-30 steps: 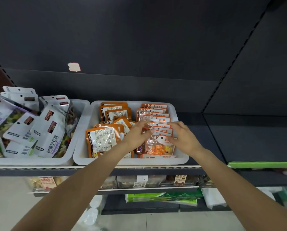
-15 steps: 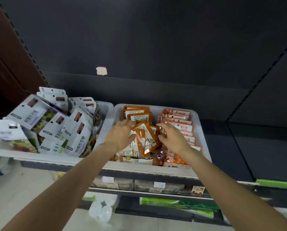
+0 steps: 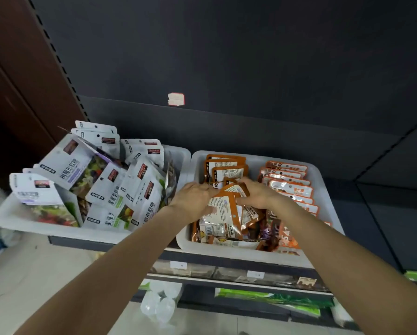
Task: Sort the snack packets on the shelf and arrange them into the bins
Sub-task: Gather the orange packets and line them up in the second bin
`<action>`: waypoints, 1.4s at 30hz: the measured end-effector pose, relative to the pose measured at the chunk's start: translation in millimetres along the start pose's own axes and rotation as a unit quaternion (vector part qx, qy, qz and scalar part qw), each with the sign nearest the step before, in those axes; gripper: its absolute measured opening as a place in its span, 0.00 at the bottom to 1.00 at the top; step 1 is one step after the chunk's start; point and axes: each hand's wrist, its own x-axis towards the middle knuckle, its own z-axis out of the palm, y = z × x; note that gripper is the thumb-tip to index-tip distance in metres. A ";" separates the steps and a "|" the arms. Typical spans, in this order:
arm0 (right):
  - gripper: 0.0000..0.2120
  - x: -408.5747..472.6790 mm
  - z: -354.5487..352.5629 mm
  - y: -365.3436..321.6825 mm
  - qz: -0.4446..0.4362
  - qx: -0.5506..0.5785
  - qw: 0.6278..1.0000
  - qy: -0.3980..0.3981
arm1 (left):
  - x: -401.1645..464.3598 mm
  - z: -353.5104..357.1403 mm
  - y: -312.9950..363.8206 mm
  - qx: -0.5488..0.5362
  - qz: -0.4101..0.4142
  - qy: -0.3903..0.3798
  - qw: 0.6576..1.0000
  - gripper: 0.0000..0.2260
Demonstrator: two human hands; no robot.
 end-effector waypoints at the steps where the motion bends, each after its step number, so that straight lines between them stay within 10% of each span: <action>1: 0.31 0.4 0.8 0.7 0.004 -0.002 1.000 0.008 | -0.8 0.1 -0.6 -0.004 0.002 -0.005 1.000 0.27; 10: 0.11 -7.8 -3.1 9.1 -0.013 0.028 0.992 0.126 | 6.2 -7.8 -0.7 -0.071 -0.029 0.001 0.997 0.26; 16: 0.25 -7.6 -16.0 31.4 -0.011 -0.094 0.970 0.223 | 32.0 -3.8 19.2 -0.131 -0.023 -0.005 0.991 0.38; 29: 0.34 -10.0 -34.5 110.4 0.093 -0.087 0.976 0.174 | 104.1 -18.9 93.2 -0.396 -0.070 -0.064 0.913 0.21; 34: 0.14 -5.6 -49.1 109.0 0.090 -0.095 0.969 0.210 | 113.1 -10.2 101.0 -0.445 -0.122 -0.064 0.885 0.36; 42: 0.05 -30.1 -39.1 114.9 -0.008 -0.161 0.923 0.349 | 114.2 11.3 100.7 -0.488 -0.091 -0.038 0.867 0.26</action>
